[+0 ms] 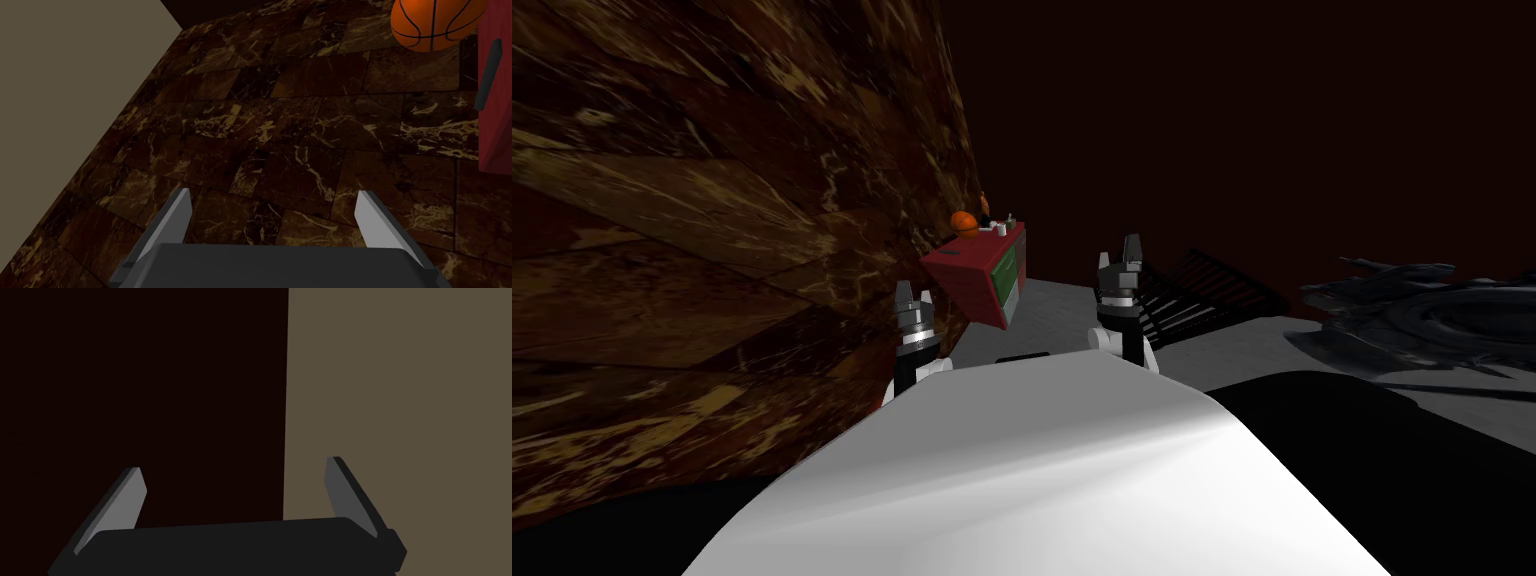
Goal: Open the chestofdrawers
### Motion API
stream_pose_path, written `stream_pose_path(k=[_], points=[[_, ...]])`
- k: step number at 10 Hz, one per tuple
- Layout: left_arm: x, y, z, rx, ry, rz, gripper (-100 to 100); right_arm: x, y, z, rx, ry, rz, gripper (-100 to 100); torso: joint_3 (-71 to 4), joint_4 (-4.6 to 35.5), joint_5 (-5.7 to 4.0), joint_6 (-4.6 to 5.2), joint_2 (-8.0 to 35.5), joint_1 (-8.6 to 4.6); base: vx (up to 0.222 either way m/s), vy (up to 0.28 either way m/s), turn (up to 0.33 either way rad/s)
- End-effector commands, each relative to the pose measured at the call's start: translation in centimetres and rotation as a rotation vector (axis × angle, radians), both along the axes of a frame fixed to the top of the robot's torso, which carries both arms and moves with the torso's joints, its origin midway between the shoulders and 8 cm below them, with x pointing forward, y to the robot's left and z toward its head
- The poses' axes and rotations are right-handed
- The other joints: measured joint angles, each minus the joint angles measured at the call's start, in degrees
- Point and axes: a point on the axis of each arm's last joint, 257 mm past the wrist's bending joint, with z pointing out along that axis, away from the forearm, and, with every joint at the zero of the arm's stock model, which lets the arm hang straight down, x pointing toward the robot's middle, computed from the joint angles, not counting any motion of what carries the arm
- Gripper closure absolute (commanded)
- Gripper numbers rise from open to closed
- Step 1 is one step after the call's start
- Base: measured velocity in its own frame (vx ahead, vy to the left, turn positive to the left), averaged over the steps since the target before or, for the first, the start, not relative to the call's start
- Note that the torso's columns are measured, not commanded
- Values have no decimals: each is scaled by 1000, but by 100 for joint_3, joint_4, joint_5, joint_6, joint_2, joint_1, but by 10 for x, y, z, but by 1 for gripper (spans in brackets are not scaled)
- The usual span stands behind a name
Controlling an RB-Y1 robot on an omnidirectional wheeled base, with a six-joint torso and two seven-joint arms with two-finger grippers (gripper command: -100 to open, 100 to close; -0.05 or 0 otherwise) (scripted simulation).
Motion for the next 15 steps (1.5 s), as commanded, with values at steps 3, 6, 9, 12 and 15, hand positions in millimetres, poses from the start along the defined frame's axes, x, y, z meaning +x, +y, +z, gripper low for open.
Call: stream_pose_path(k=[3,6,9,12,15], points=[[0,0,0,0,0,0,0,0,0,0,0,0,0,0,-2014,1006,0,0,1003,0,0,0,0],[0,0,0,0,0,0,0,0,0,0,0,0,0,0,-4536,2268,0,0,2269,0,0,0,0],[0,0,0,0,0,0,0,0,0,0,0,0,0,0,-7073,3537,0,0,3539,0,0,0,0],[26,-6,-16,19,63,-53,-100,0,0,0,0,0,0,0,-8429,4203,-1,1,4202,-3,22,-16,-11],[56,-10,-33,-2,127,-91,-100,0,0,0,0,0,0,0,-8458,4227,0,0,4226,-1,35,-26,-16]])
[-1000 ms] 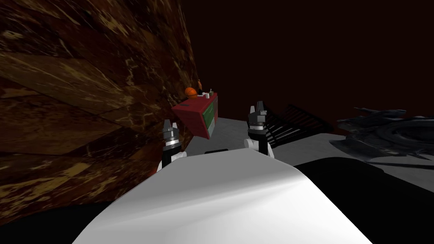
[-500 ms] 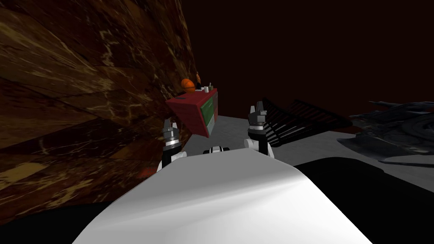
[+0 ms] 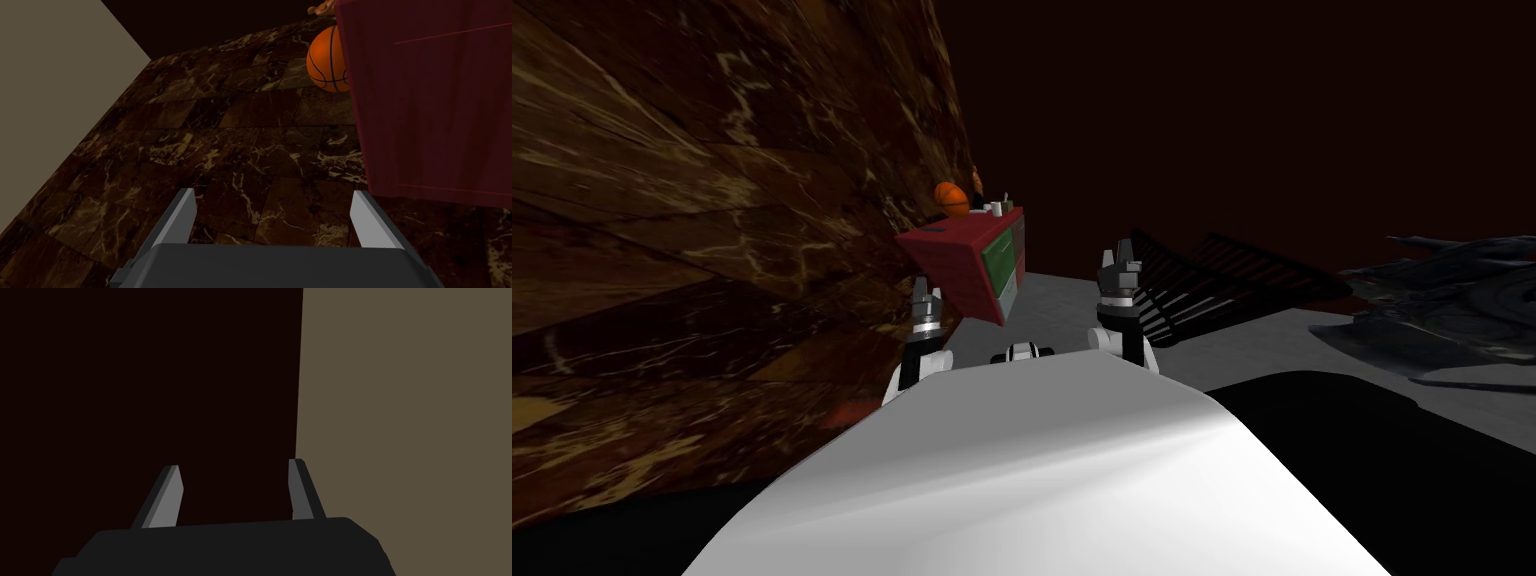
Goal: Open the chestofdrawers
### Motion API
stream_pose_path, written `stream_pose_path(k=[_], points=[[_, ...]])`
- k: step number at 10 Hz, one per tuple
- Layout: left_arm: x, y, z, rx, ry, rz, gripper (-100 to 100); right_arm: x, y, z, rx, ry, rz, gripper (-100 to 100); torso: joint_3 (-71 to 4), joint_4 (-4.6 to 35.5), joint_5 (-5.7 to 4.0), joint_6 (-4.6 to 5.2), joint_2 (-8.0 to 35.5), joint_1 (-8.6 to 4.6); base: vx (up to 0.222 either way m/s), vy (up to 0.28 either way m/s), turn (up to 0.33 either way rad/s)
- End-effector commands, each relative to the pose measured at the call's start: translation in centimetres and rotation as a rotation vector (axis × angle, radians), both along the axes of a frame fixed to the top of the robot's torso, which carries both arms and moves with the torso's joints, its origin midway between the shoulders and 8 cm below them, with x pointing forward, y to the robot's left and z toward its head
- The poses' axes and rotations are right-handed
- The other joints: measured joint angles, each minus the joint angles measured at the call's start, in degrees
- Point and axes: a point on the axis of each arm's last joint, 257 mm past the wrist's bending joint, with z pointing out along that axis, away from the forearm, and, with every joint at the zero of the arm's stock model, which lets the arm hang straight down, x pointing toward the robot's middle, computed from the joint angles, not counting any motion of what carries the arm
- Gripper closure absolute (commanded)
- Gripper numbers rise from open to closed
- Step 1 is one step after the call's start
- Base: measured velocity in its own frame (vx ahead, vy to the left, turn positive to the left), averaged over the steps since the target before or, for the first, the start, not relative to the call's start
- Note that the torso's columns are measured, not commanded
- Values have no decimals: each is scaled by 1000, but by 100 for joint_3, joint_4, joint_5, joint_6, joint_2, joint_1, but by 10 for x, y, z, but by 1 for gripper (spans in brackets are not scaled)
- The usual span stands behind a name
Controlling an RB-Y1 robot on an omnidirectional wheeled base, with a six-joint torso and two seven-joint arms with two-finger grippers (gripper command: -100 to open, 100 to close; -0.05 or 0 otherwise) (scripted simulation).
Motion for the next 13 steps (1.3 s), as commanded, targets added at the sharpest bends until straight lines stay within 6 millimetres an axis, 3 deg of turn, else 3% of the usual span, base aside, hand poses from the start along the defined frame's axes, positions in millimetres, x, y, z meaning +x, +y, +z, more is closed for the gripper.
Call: stream_pose_path(k=[1,13], points=[[27,-4,-16,-20,62,-32,-100,0,0,0,0,0,0,0,2,1,0,-1,3,0,40,-31,-18],[123,-33,-64,-81,293,-143,-100,0,0,0,0,0,0,0,-5,-2,0,0,-8,-2,36,-25,-14]])
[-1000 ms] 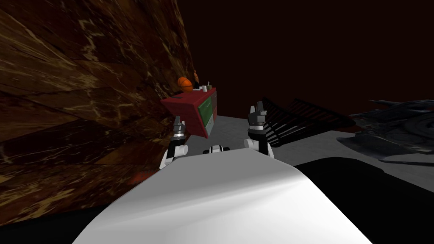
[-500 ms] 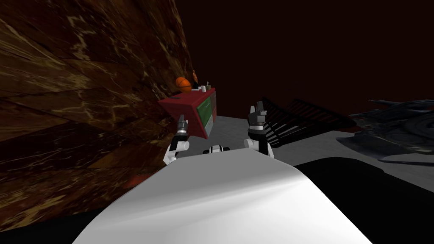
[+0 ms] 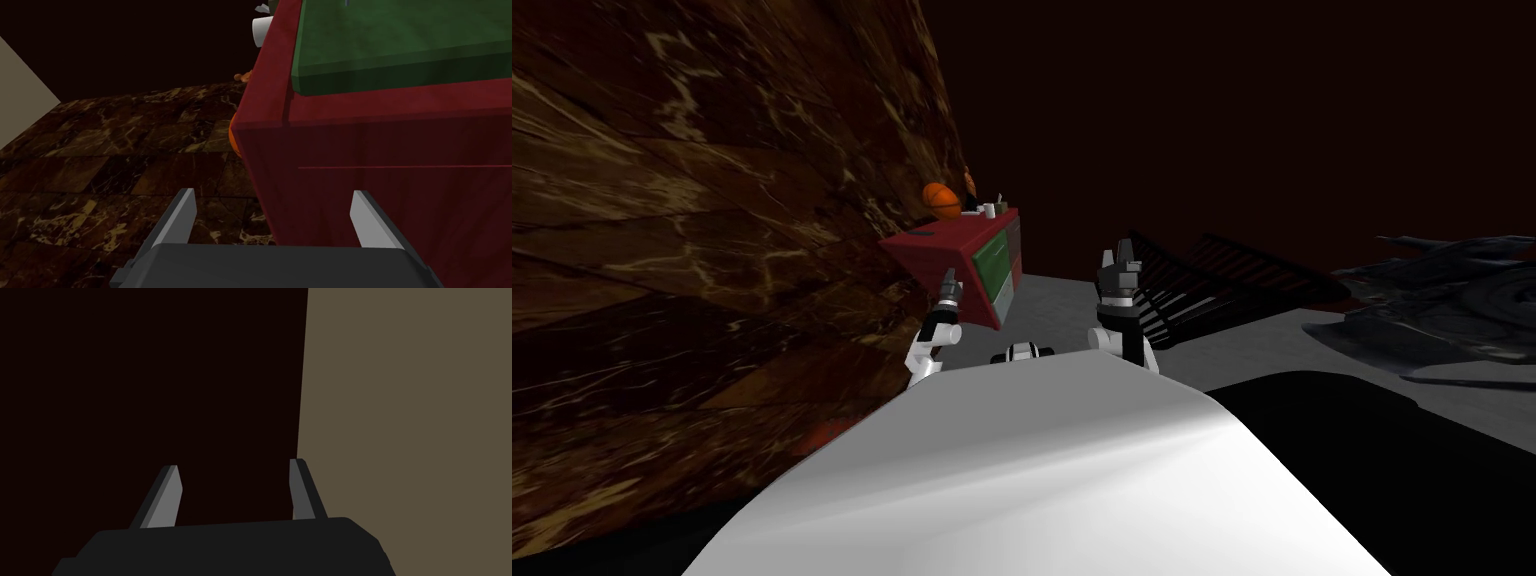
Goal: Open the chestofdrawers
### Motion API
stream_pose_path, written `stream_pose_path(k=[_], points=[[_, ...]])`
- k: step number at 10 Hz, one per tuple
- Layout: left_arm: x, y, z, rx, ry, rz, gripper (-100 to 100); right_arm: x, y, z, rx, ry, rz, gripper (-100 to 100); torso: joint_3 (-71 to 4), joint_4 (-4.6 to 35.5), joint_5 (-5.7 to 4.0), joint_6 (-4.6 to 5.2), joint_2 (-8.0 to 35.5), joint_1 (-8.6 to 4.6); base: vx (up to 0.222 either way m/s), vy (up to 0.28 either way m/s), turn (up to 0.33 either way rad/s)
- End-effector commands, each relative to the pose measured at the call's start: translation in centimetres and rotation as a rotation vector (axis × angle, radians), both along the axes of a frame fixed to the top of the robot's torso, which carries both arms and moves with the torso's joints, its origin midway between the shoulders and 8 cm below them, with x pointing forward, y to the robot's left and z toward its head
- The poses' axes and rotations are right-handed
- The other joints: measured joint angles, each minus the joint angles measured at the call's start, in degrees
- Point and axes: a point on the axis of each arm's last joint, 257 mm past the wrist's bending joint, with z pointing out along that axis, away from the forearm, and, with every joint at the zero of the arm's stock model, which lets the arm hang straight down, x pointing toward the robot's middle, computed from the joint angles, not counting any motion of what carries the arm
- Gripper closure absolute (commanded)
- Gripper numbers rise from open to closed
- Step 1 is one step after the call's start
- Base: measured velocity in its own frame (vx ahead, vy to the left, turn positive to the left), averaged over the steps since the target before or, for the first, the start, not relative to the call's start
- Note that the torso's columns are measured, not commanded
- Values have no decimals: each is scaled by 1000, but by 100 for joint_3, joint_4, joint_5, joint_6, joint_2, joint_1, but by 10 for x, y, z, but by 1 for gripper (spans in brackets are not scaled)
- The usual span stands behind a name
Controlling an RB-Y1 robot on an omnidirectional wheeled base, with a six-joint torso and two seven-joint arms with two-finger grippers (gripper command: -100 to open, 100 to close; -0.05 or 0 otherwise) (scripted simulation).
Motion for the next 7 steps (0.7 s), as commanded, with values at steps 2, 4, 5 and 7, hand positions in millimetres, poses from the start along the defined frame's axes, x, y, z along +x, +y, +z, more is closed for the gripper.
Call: stream_pose_path(k=[2,4,5,7], points=[[25,-10,-13,-10,73,-31,-100,0,0,0,0,0,0,0,8,4,1,1,13,3,31,-26,-11],[38,-16,-20,-14,114,-50,-100,0,0,0,0,0,0,0,8,4,1,1,13,2,33,-26,-13],[51,-21,-28,-19,153,-66,-100,0,0,0,0,0,0,0,7,3,1,-1,12,5,35,-14,-15],[65,-29,-34,-20,201,-87,-100,0,0,0,0,0,0,0,3,2,0,0,6,1,44,-27,-16]])
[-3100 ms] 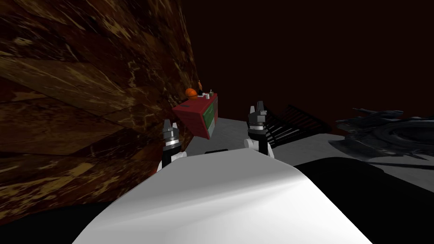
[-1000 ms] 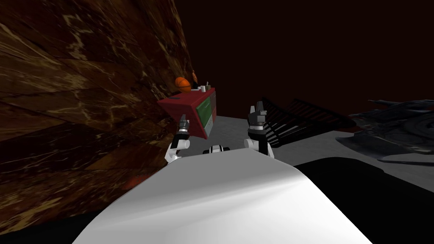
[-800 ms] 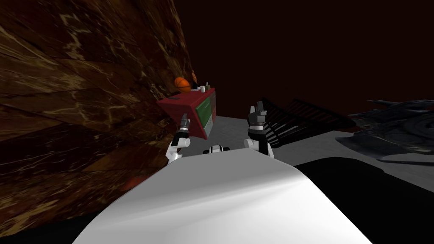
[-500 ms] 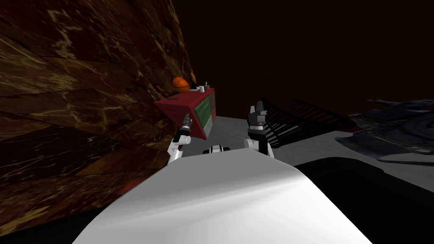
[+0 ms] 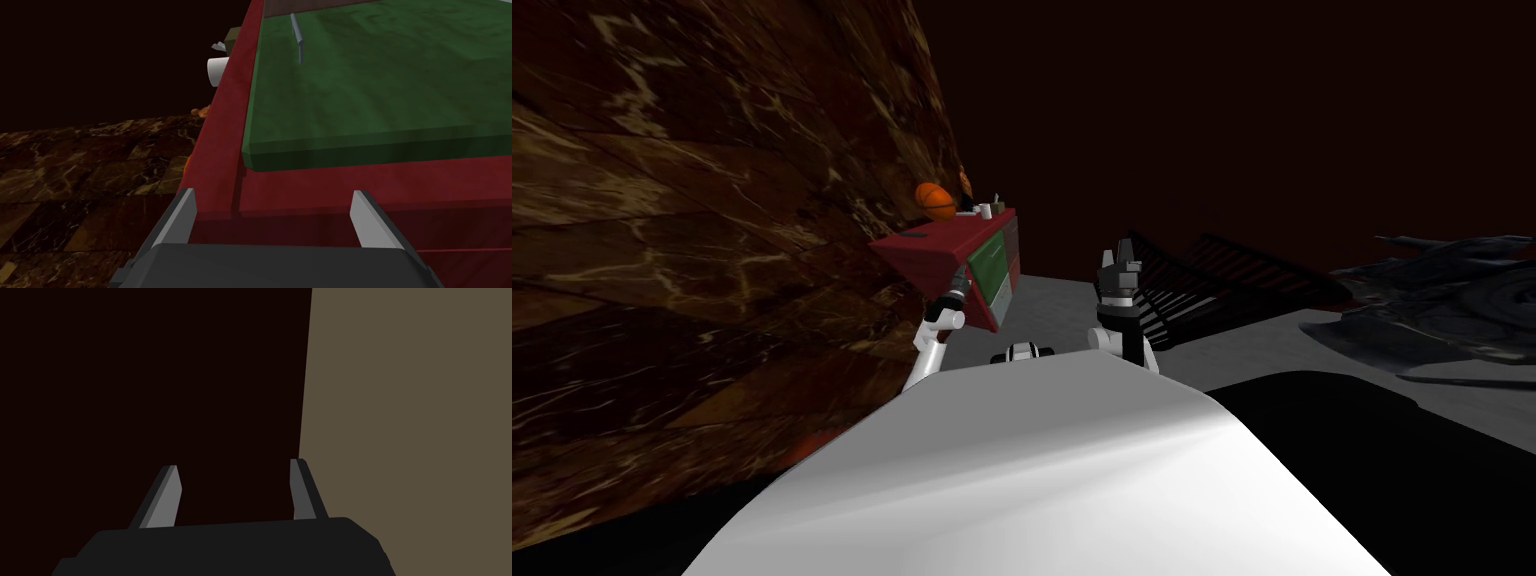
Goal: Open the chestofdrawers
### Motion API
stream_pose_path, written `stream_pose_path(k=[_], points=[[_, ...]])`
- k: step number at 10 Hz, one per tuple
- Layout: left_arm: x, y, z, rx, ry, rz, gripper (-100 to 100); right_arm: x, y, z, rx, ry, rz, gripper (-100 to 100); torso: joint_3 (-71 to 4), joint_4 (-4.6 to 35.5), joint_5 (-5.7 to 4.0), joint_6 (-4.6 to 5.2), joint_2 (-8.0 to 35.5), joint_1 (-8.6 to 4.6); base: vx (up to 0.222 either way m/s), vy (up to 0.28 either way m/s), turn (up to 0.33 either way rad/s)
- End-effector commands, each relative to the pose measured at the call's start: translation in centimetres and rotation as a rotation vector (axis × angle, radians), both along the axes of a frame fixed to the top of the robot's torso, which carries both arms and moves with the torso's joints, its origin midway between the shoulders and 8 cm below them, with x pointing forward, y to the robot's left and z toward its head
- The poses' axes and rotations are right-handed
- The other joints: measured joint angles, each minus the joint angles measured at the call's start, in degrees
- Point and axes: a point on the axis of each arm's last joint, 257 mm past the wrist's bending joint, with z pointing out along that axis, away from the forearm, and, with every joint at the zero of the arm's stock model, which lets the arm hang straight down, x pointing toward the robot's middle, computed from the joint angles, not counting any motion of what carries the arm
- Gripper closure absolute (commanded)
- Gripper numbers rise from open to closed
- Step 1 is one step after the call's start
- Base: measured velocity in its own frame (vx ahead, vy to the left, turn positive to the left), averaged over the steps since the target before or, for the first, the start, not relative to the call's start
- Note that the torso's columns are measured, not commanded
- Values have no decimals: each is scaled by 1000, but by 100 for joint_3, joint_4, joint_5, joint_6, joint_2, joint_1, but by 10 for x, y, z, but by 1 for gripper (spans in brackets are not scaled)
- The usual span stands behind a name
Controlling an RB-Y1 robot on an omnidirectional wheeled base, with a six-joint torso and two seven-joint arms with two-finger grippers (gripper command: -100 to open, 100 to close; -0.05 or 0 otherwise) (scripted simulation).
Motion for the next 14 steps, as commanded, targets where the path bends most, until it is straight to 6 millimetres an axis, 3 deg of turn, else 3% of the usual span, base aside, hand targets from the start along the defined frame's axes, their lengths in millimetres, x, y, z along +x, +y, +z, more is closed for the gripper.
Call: stream_pose_path(k=[1,14], points=[[20,-10,-16,-2,78,-28,-100,0,0,0,0,0,0,0,1,1,0,0,3,1,52,-31,-11],[82,-43,-52,19,381,-124,-100,0,0,0,0,0,0,0,3,2,1,1,5,5,37,-20,-9]])
